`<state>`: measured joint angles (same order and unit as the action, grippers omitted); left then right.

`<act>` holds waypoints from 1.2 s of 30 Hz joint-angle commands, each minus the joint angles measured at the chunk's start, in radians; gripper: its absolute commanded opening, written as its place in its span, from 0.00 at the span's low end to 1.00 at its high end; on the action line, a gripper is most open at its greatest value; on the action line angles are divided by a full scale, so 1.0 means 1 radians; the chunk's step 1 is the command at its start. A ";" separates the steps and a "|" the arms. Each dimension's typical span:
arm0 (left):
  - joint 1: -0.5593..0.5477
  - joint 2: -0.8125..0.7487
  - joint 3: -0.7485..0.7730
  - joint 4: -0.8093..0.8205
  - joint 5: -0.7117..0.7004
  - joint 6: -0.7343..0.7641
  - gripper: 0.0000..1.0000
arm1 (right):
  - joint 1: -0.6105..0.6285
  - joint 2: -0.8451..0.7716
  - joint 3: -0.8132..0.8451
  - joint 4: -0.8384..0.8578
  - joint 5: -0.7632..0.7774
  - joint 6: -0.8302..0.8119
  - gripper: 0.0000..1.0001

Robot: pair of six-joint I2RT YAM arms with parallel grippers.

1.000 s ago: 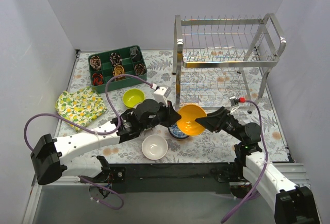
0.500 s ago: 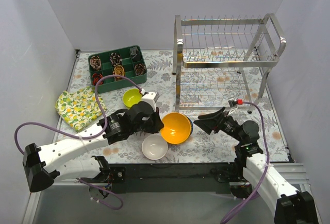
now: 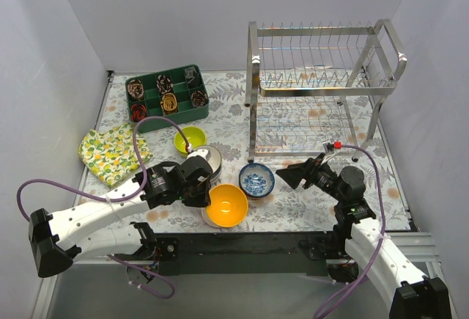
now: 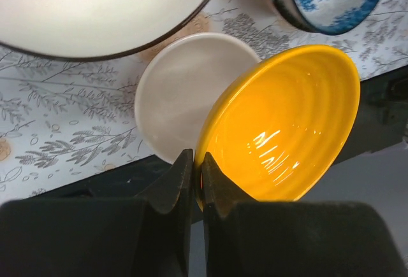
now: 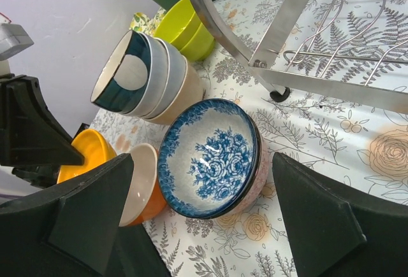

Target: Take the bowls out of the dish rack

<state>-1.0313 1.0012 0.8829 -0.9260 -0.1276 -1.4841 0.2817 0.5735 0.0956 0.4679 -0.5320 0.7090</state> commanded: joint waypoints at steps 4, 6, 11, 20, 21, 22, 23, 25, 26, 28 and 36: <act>0.002 -0.024 -0.050 -0.063 -0.035 -0.074 0.05 | -0.003 -0.017 0.050 0.003 0.018 -0.054 0.99; 0.000 -0.029 -0.073 -0.047 -0.035 -0.080 0.08 | -0.001 -0.023 0.056 -0.015 0.027 -0.063 0.99; 0.002 -0.059 -0.108 -0.014 -0.043 -0.093 0.26 | -0.001 -0.044 0.078 -0.075 0.061 -0.114 0.99; 0.000 -0.136 -0.050 -0.039 -0.112 -0.104 0.75 | -0.003 -0.119 0.217 -0.340 0.242 -0.290 0.98; 0.000 -0.148 -0.042 -0.045 -0.139 -0.110 0.80 | -0.003 -0.148 0.255 -0.380 0.316 -0.333 0.99; 0.000 -0.177 -0.026 -0.051 -0.156 -0.114 0.85 | -0.001 -0.165 0.274 -0.415 0.358 -0.350 0.98; 0.000 -0.194 -0.018 -0.059 -0.171 -0.119 0.89 | -0.001 -0.182 0.292 -0.481 0.397 -0.362 0.99; 0.000 -0.249 0.010 -0.076 -0.233 -0.125 0.98 | -0.001 -0.233 0.352 -0.543 0.478 -0.407 0.99; 0.002 -0.269 0.017 -0.082 -0.263 -0.127 0.98 | -0.001 -0.251 0.371 -0.595 0.503 -0.422 0.99; 0.000 -0.318 0.031 -0.097 -0.331 -0.130 0.98 | -0.001 -0.305 0.418 -0.638 0.587 -0.463 0.99; 0.002 -0.645 0.039 -0.030 -0.469 -0.096 0.98 | -0.001 -0.498 0.469 -0.739 0.808 -0.618 0.99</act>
<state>-1.0313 0.4625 0.9005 -0.9829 -0.4786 -1.5929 0.2817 0.1425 0.5343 -0.1997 0.1177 0.2035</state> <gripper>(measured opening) 0.982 0.985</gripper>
